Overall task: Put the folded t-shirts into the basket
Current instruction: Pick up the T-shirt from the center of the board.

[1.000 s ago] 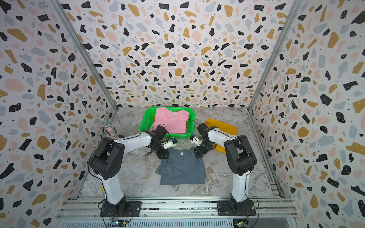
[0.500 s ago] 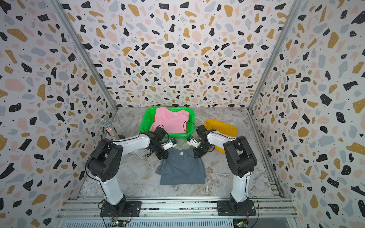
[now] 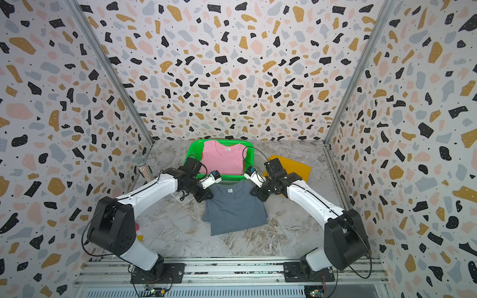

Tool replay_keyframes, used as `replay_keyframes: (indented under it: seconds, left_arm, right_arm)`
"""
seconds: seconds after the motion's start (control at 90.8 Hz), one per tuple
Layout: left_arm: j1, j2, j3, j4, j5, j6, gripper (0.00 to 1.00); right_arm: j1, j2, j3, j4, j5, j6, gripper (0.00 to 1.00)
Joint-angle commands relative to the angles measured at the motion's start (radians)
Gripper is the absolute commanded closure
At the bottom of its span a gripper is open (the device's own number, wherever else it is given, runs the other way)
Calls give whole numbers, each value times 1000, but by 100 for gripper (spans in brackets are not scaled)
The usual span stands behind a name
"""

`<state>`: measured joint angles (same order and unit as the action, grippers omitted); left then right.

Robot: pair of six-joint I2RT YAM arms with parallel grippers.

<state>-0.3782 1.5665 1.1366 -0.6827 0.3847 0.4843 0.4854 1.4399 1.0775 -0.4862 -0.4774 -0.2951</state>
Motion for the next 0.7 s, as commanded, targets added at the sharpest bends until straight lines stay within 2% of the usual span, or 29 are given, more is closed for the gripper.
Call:
replay_keyframes:
  seconds: [0.0, 0.132, 0.275, 0.517, 0.694]
  left_arm:
    - [22, -79, 68, -98, 13, 53, 100]
    - [47, -122, 167, -154, -43, 66, 100]
    - [91, -102, 288, -183, -123, 83, 100]
    - [152, 41, 553, -258, -204, 91, 100]
    - [175, 164, 681, -271, -245, 94, 100]
  right_arm:
    - [8, -32, 72, 24, -39, 30, 100]
    - [32, -15, 164, 36, -15, 91, 100]
    - [48, 45, 286, 34, 33, 161, 100]
    - [53, 203, 520, -11, 123, 248, 100]
    - [53, 341, 663, -54, 179, 259, 100]
